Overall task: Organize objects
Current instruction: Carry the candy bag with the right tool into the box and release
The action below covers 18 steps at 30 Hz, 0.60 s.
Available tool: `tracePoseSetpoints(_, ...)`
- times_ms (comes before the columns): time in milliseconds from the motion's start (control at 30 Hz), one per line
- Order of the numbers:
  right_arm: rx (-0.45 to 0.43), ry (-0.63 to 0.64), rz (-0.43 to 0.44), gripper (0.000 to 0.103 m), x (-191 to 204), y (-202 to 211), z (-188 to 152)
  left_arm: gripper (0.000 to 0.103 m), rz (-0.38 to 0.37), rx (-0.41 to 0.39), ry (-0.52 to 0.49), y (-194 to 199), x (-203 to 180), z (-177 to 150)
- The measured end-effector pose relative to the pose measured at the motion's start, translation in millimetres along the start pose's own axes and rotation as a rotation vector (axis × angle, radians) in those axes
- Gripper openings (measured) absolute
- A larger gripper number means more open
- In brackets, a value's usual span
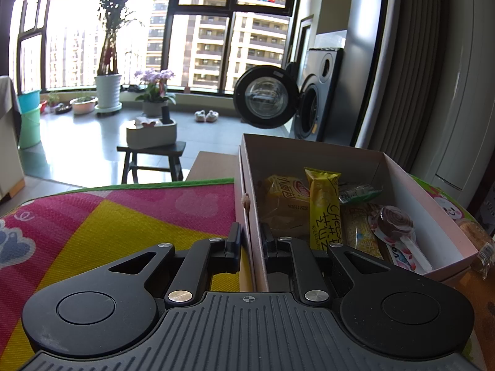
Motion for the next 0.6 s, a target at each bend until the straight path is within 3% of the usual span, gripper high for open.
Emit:
tracePoseSetpoints(167,0.014,-0.002,0.045,0.044,28,-62,15,0.014,0.0,0.0,0.001,0,0,0)
tracePoseSetpoints(467,0.157,-0.088,0.017,0.044,30,-159,-28,0.015,-0.005,0.003,0.006,0,0,-1)
tracePoseSetpoints(533,0.178,-0.09,0.014,0.047,29,-166,-39,0.015,-0.005,0.003,0.006,0,-1,-1)
tracePoseSetpoints(600,0.189,-0.103,0.015,0.057,27,-169,-46,0.015,-0.004,0.002,0.006,0,0,-1)
Point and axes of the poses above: each gripper's, at about its wrist camera, not at the fingertips, and y roughly against the way its jaws point, x to its left, z to its top, the point moved 10 cm from there along -y, roughly the way its jaws point, and after that the axes turned 9 degrees about -x, right-handed, at the moved point
